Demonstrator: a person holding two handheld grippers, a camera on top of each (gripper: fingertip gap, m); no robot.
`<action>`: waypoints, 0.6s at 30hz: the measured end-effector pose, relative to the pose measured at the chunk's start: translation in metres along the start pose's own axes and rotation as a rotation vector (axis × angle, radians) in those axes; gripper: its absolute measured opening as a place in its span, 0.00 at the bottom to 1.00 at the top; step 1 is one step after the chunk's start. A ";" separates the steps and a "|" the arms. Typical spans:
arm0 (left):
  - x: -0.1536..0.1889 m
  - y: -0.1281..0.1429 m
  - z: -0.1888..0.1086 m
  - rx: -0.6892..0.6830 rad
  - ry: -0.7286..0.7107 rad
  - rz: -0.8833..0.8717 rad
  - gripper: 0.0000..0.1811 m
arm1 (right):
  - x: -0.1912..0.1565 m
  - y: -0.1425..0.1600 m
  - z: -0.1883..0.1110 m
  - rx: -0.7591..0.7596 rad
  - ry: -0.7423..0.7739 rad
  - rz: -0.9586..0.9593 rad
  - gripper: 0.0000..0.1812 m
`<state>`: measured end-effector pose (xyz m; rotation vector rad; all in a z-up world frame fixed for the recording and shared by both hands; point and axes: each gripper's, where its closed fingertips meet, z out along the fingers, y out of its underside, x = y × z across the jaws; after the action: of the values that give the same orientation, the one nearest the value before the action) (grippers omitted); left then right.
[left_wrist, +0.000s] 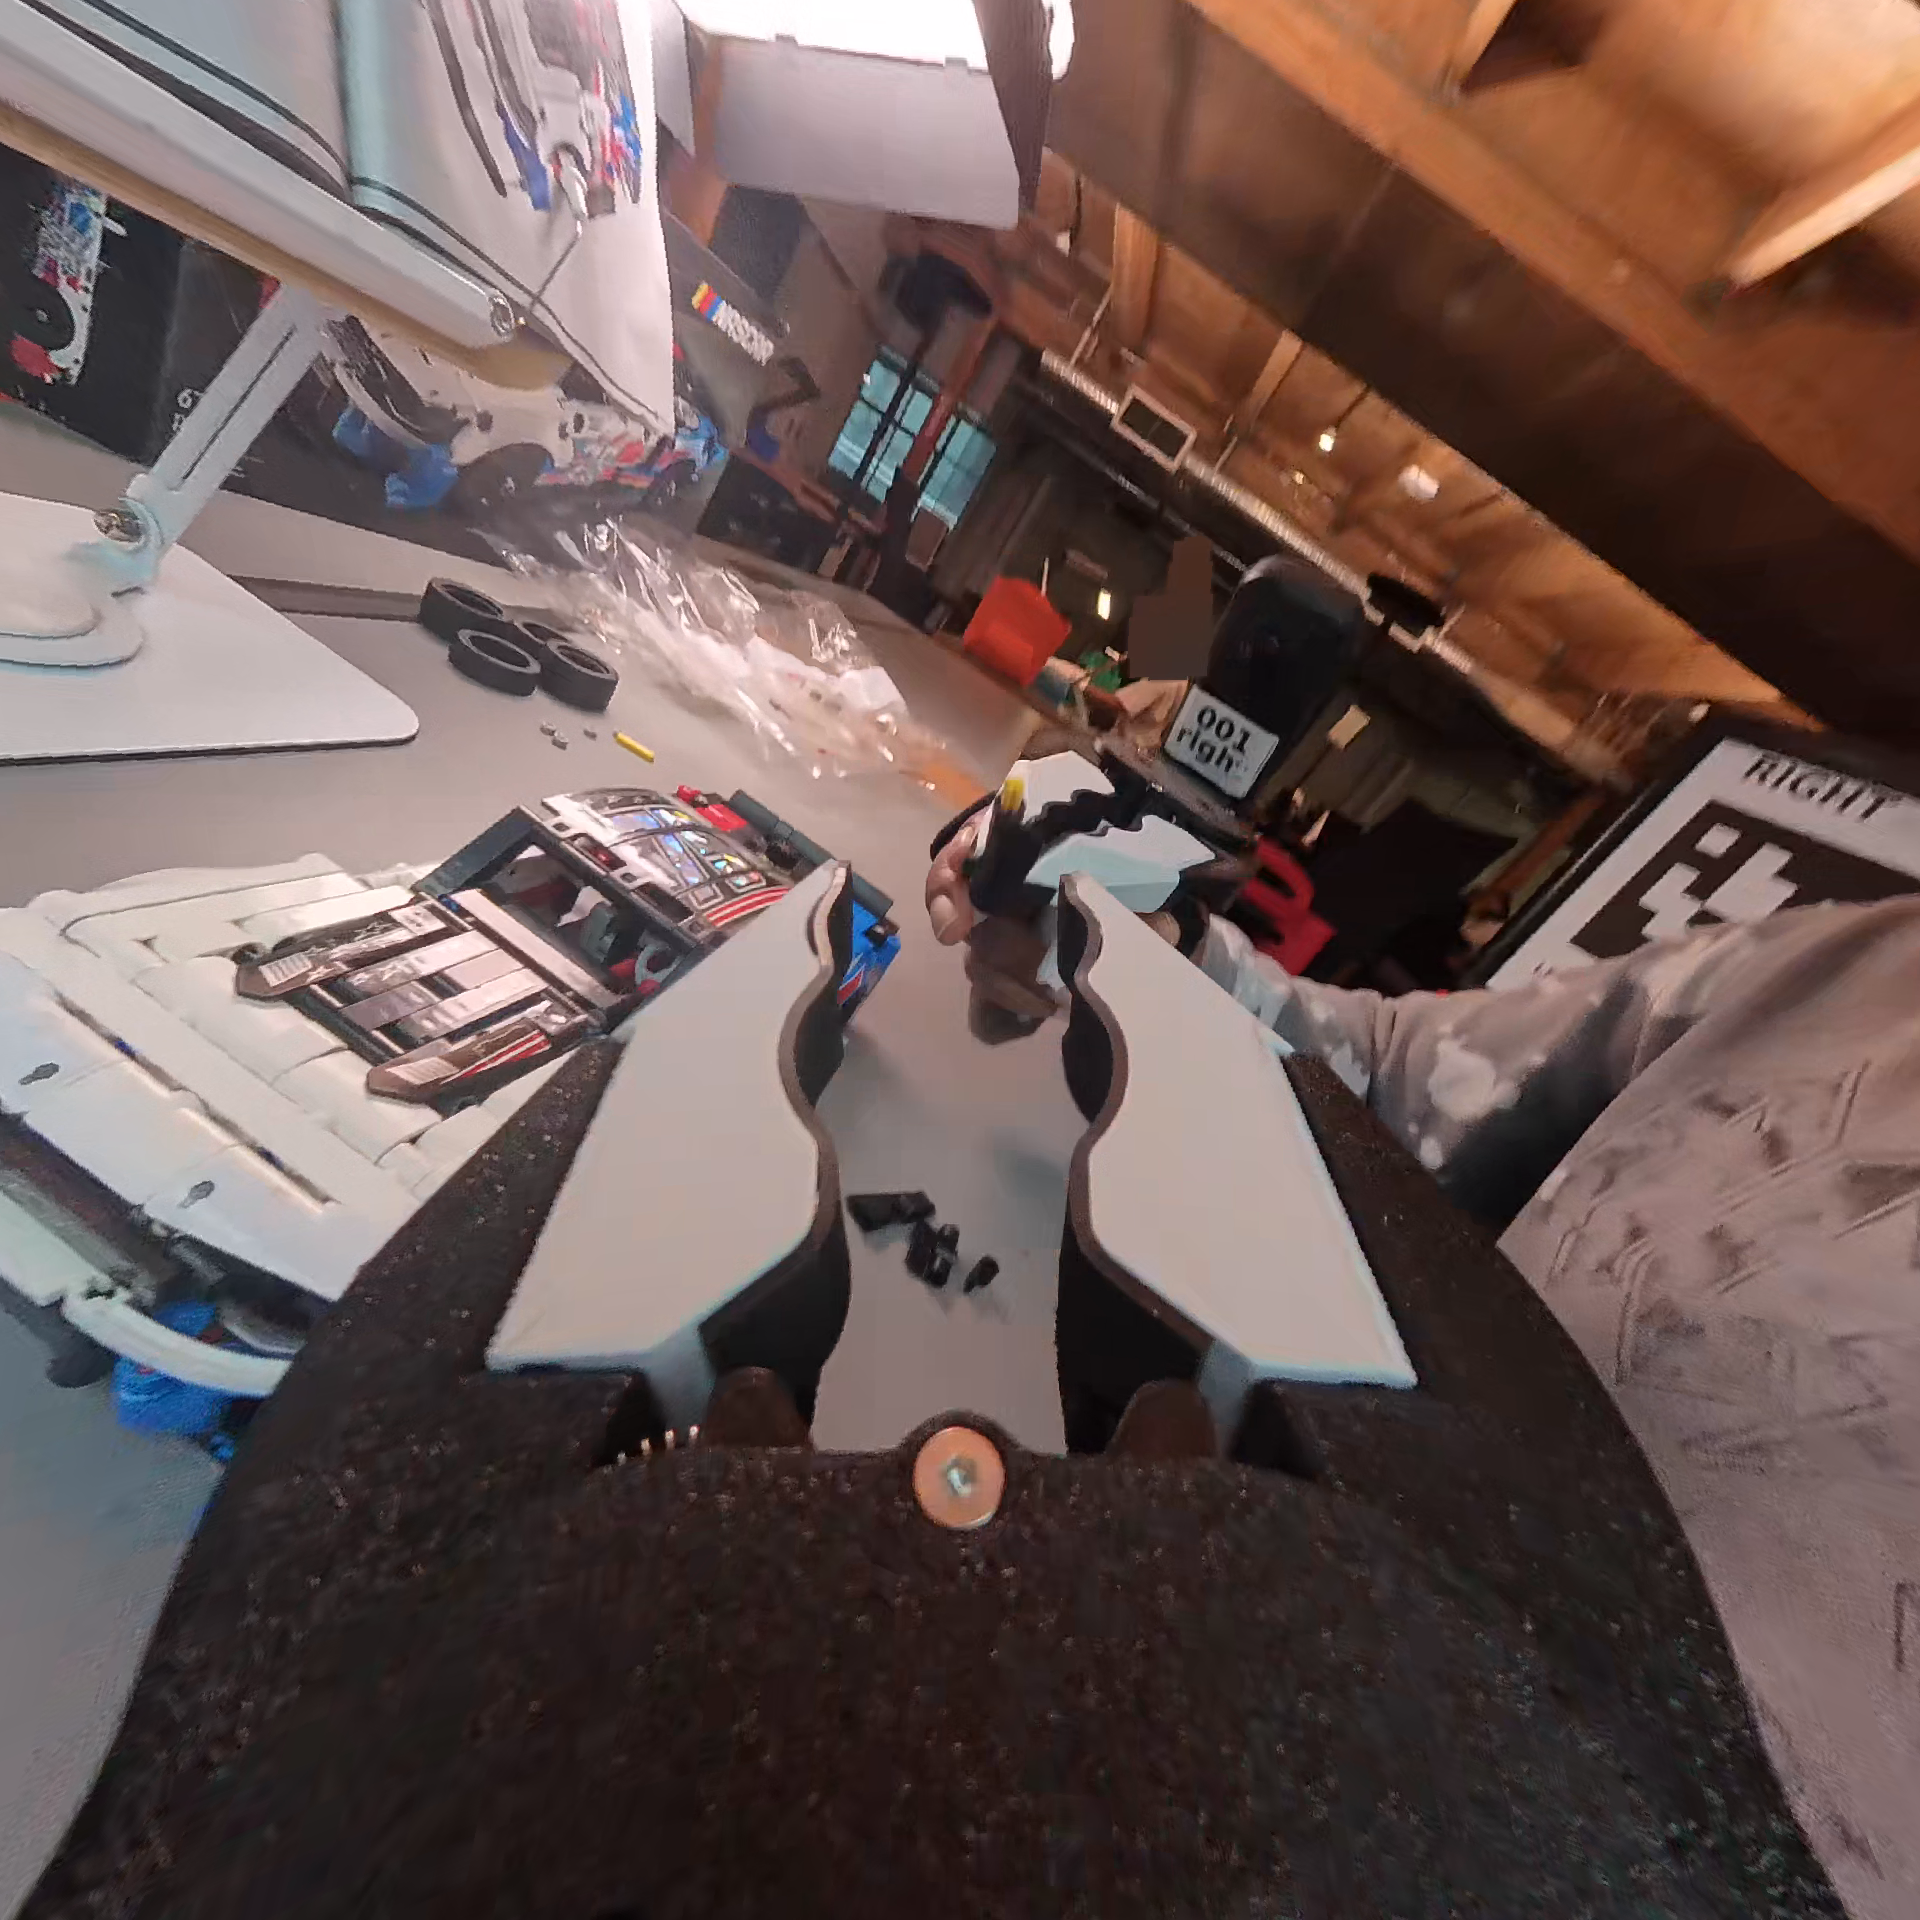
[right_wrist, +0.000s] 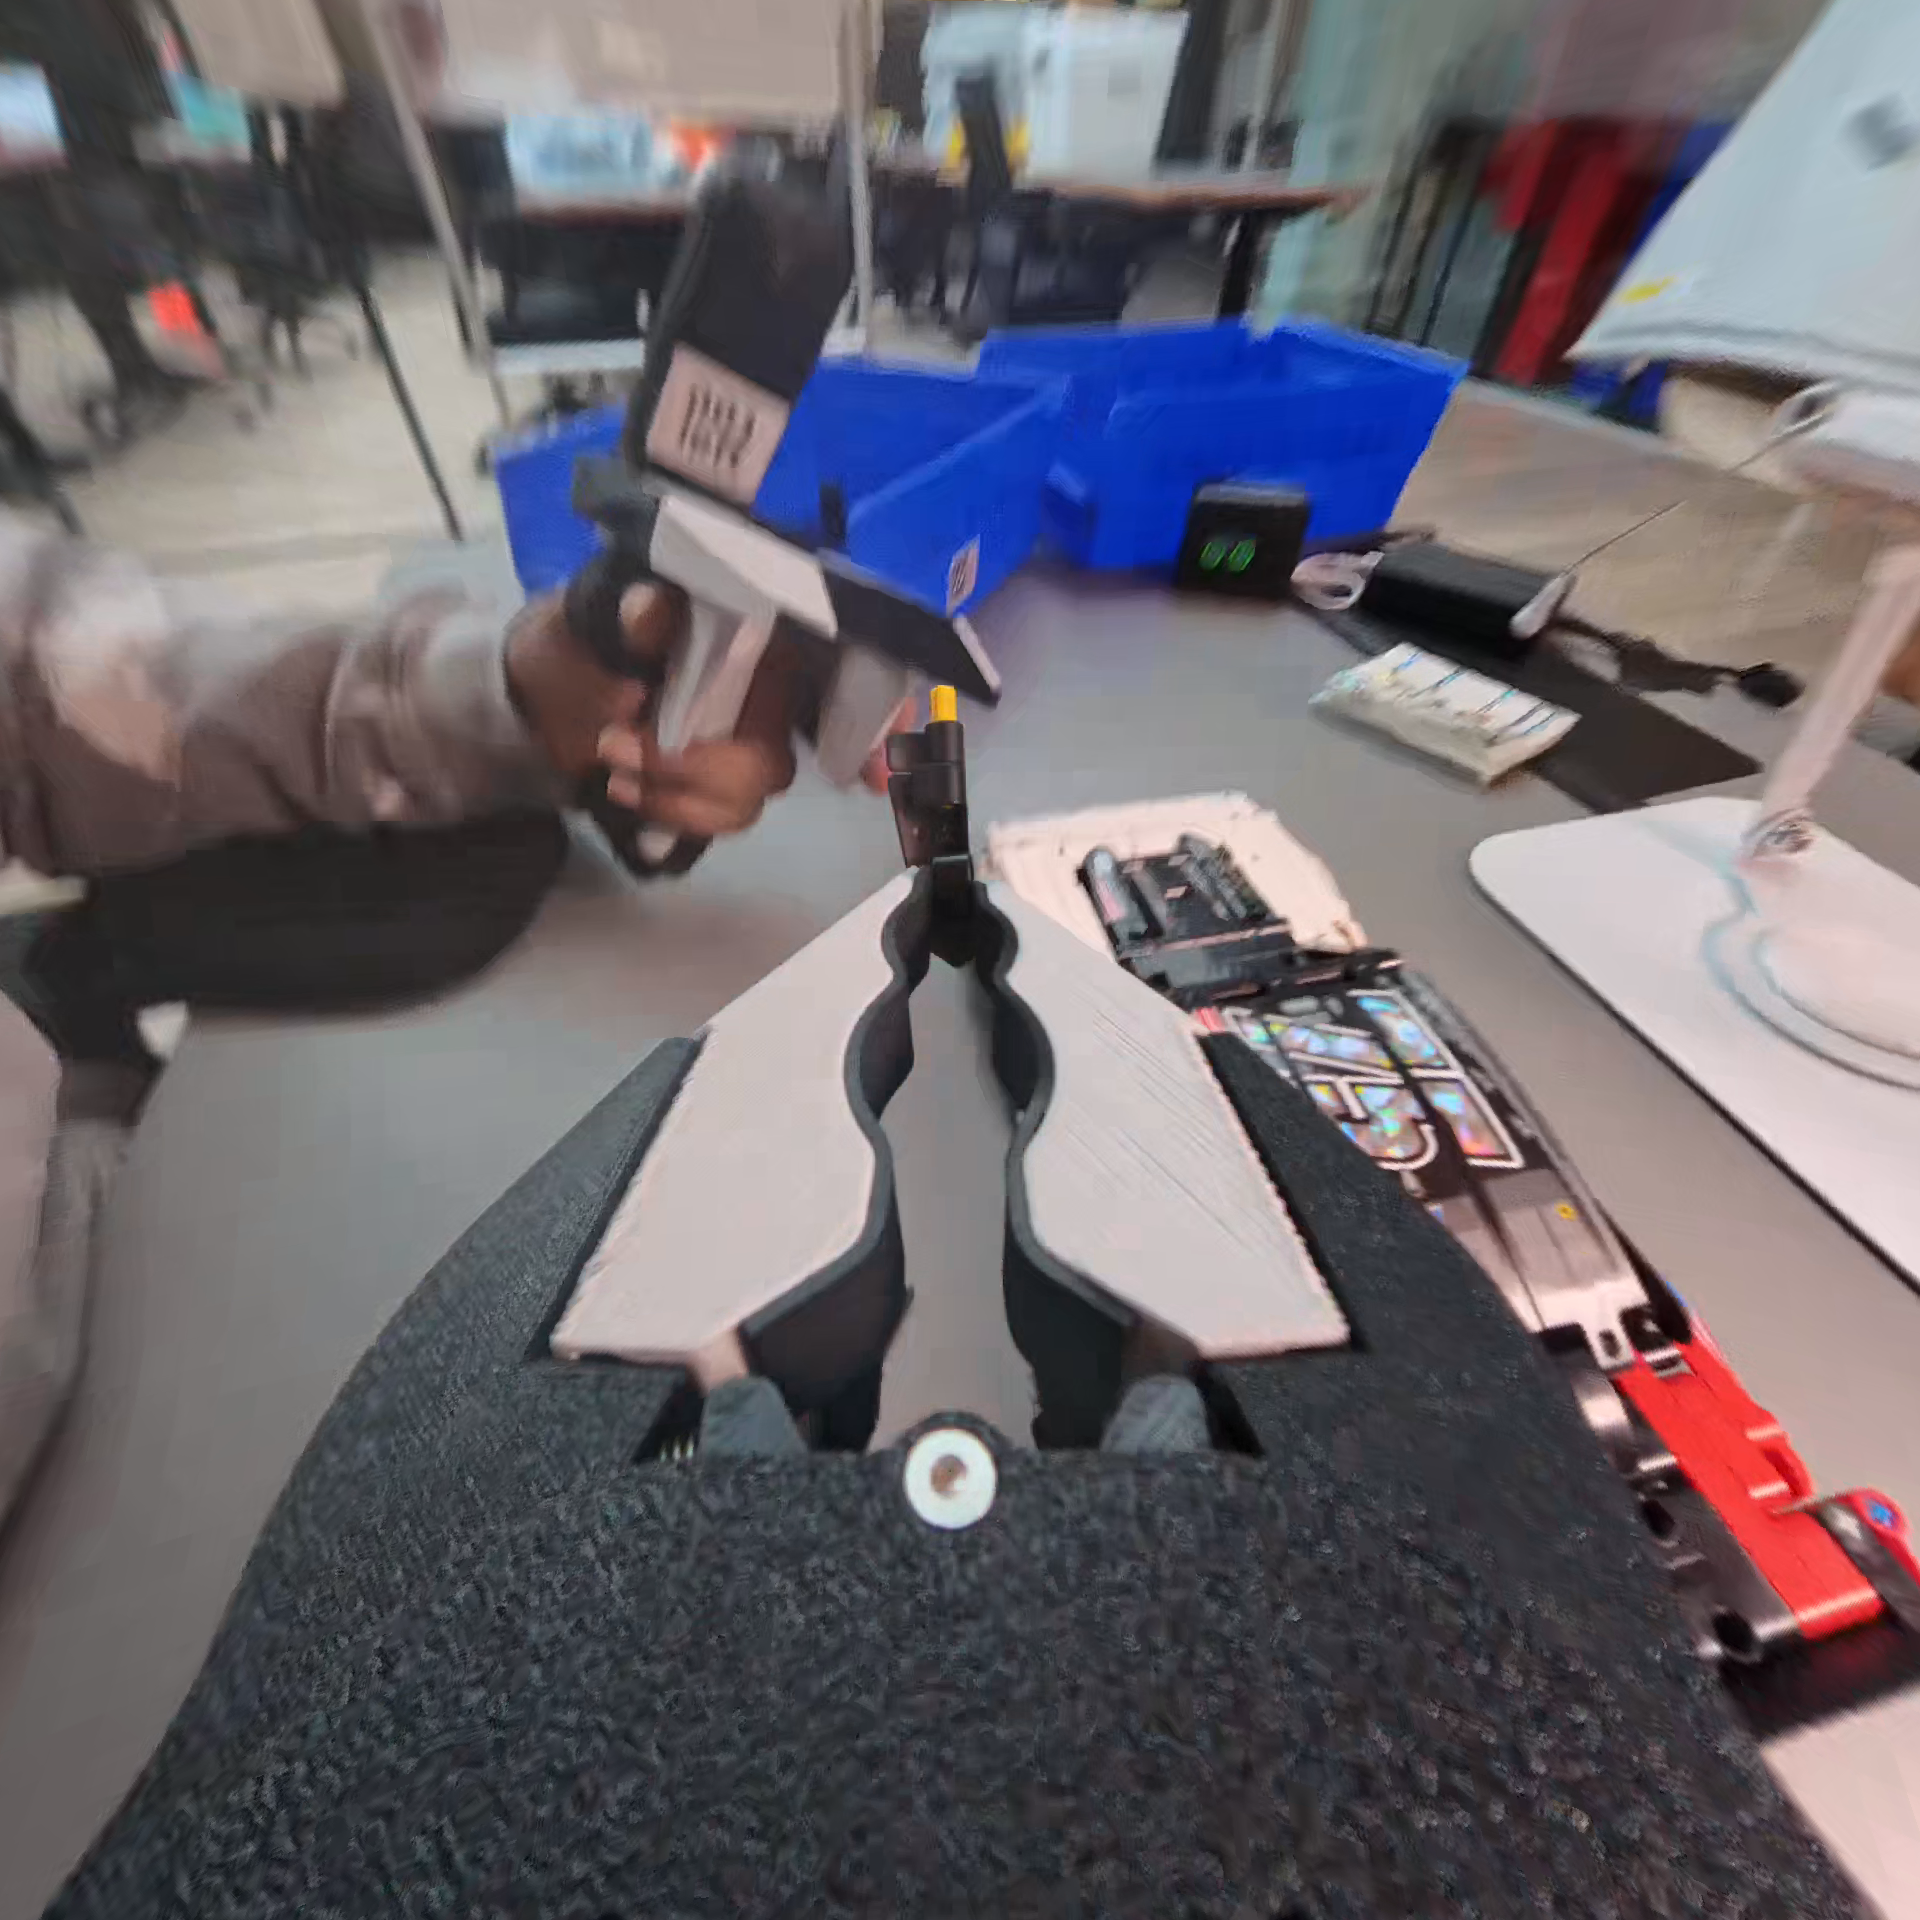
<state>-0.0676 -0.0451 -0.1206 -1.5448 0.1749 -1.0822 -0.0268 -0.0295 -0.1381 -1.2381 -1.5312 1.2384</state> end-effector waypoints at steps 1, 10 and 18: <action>0.001 -0.004 0.002 0.040 0.001 -0.035 0.20 | 0.007 -0.016 -0.006 0.100 0.046 0.049 0.03; 0.033 -0.005 0.036 0.164 0.054 -0.102 0.13 | -0.004 -0.036 0.003 0.263 0.208 0.068 0.03; 0.014 0.003 0.028 0.007 -0.096 0.114 0.03 | -0.012 -0.025 0.004 0.194 0.101 -0.031 0.06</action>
<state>-0.0388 -0.0350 -0.1132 -1.5575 0.1912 -0.9164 -0.0331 -0.0433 -0.1144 -1.1285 -1.3204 1.2529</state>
